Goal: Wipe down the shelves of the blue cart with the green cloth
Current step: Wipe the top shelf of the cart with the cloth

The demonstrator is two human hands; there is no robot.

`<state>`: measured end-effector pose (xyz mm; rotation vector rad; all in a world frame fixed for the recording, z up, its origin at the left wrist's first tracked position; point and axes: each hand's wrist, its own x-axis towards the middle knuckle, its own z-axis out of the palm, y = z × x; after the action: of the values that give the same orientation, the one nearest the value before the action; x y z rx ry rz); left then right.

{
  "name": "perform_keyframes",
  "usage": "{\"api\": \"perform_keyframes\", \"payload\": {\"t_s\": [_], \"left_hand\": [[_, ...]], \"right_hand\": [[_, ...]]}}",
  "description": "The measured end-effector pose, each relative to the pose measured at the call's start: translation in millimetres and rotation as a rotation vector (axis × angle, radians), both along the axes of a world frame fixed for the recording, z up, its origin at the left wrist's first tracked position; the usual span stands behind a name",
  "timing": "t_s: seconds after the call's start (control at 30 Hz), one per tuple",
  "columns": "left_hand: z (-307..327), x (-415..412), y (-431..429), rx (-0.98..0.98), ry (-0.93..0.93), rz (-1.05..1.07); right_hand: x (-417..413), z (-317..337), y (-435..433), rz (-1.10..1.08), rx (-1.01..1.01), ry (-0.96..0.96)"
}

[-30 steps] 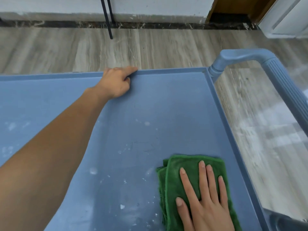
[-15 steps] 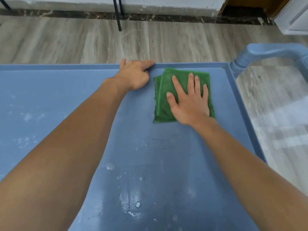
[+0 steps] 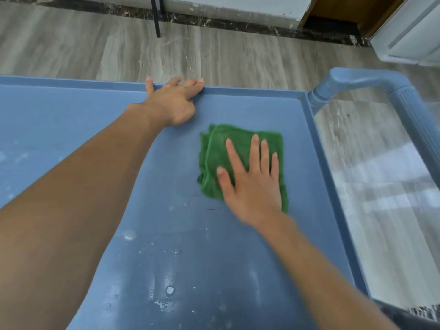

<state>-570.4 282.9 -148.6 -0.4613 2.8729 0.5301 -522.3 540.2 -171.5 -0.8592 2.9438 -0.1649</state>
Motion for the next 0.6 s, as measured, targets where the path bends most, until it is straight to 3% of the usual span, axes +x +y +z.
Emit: {"api": "perform_keyframes", "payload": {"t_s": [0.3, 0.43, 0.6], "left_hand": [[5.2, 0.5, -0.7, 0.016, -0.019, 0.044], [6.4, 0.2, -2.5, 0.012, -0.024, 0.031], [5.3, -2.5, -5.1, 0.009, -0.010, 0.048]], "right_hand": [[164.2, 3.5, 91.9, 0.050, 0.055, 0.022], [178.3, -0.6, 94.2, -0.085, 0.084, 0.017], [157.4, -0.3, 95.0, 0.038, 0.013, -0.017]]}}
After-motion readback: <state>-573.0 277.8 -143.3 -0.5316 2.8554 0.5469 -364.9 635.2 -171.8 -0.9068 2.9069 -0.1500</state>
